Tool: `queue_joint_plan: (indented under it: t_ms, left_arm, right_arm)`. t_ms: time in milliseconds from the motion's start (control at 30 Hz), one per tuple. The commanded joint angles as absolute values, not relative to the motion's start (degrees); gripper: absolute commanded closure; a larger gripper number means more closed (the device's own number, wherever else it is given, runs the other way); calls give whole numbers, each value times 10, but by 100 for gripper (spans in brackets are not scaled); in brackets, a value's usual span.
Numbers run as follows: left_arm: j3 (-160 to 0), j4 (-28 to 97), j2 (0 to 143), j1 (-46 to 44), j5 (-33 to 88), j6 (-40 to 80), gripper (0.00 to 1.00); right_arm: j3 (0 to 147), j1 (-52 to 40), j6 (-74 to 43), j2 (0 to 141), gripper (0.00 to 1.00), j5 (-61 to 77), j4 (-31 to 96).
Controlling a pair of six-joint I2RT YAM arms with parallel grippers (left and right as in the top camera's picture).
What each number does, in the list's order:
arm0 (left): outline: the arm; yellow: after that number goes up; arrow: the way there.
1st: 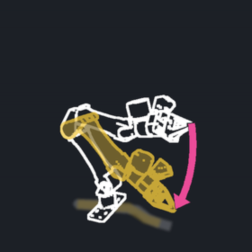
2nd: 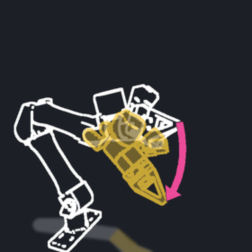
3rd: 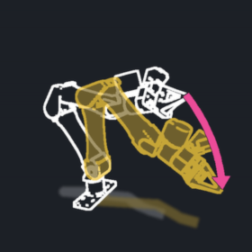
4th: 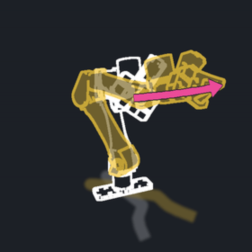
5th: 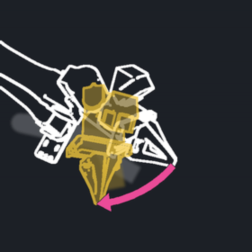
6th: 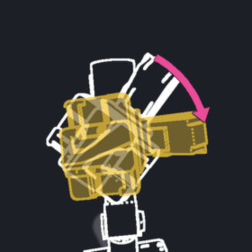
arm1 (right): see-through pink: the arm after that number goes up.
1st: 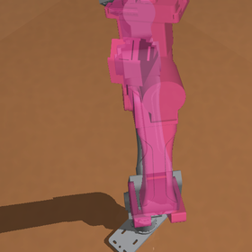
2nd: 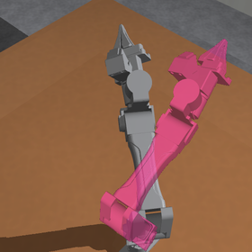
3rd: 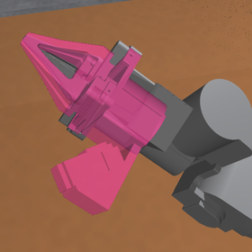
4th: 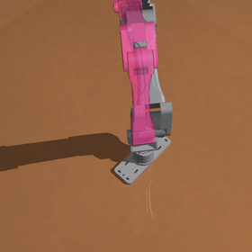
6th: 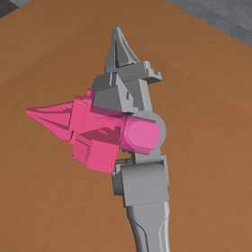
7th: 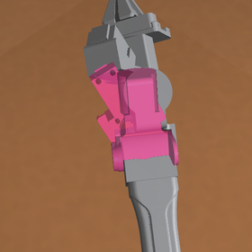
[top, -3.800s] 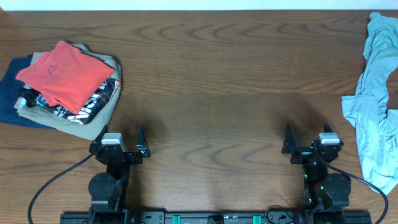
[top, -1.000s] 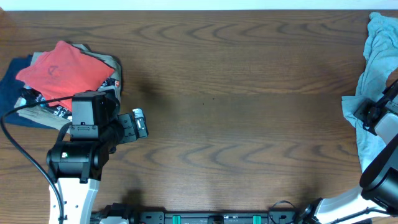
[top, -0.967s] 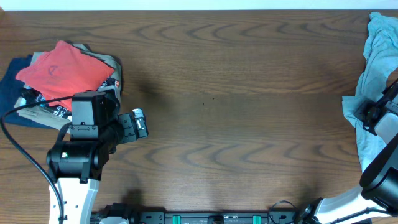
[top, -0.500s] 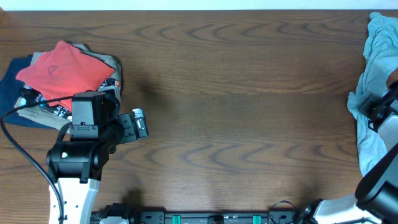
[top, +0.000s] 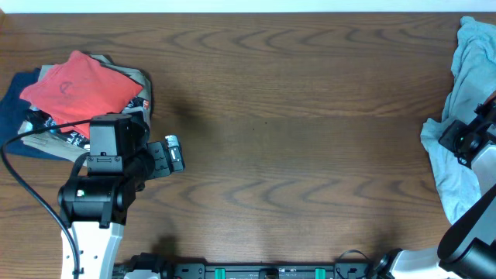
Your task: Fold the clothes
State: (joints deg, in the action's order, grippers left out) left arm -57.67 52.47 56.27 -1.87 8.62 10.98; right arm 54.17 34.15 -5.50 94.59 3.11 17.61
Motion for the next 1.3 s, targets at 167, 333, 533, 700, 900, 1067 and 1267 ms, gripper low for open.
queue_joint_plan:
  t_ms: [167,333,533,700,900,1067,1267]
  left_arm:
    - [-586,527,565,-16,86,117,2]
    - [-586,527,565,-16,86,117,2]
    - [-586,526,565,-16,86,117,2]
    - [-586,527,565,-16,86,117,2]
    - [-586,527,565,-16,86,117,2]
    - [-586,526,565,-16,86,117,2]
    - [-586,526,565,-16,86,117,2]
  right_arm:
    - [550,337,-53,940,88,37,195]
    - [550,337,-53,940,94,34,212]
    - [550,337,-53,940,99,34,222]
    - [550,337,-53,940,98,34,235]
    - [550,340,-53,940,87,32,252]
    - [551,340,-53,940,92,32,236]
    - [555,340,-58,940,99,32,229]
